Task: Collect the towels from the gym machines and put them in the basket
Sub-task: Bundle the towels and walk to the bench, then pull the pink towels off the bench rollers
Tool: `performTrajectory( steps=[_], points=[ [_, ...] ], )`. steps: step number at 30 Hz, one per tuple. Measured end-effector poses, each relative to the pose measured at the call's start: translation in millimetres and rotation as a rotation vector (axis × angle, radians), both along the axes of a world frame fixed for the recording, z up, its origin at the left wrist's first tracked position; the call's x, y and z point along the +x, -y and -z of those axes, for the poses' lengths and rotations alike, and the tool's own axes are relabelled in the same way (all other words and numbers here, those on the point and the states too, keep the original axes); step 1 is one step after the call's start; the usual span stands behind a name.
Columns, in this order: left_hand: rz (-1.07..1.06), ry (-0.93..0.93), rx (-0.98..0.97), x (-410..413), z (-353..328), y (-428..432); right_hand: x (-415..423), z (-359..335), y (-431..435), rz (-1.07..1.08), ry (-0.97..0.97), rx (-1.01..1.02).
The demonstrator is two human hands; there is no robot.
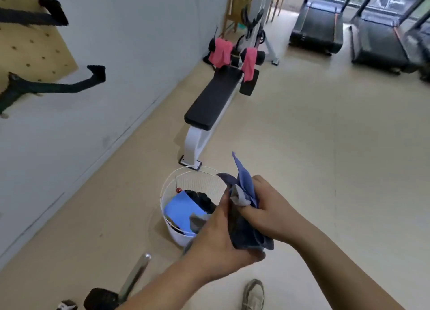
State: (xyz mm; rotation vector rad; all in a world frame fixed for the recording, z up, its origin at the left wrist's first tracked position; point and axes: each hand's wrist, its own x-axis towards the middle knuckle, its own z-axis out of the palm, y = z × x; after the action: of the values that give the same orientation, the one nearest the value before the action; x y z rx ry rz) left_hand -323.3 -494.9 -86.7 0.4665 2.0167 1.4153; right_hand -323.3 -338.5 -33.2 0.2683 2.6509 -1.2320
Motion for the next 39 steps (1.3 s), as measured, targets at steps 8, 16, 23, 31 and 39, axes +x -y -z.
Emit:
performTrajectory(
  steps=[8, 16, 23, 31, 39],
  points=[
    [-0.227, -0.102, -0.18, -95.5, 33.8, -169.8, -87.4, 18.6, -165.2, 0.222, 0.029, -0.127],
    [-0.301, -0.103, -0.389, -234.6, 1.7, -315.3, -209.5, 33.5, -339.6, 0.16, 0.226, -0.46],
    [-0.195, 0.025, -0.061, -383.9, 12.6, -427.8, -382.7, 57.8, -437.9, 0.3, 0.121, -0.512],
    [-0.34, 0.108, -0.034, -606.5, 22.5, -535.3, -598.7, 51.2, -554.1, 0.333, 0.15, -0.477],
    [-0.599, 0.091, -0.019, -800.9, 27.7, -624.4, -805.1, 70.9, -663.0, 0.338, 0.164, -0.426]
  ],
)
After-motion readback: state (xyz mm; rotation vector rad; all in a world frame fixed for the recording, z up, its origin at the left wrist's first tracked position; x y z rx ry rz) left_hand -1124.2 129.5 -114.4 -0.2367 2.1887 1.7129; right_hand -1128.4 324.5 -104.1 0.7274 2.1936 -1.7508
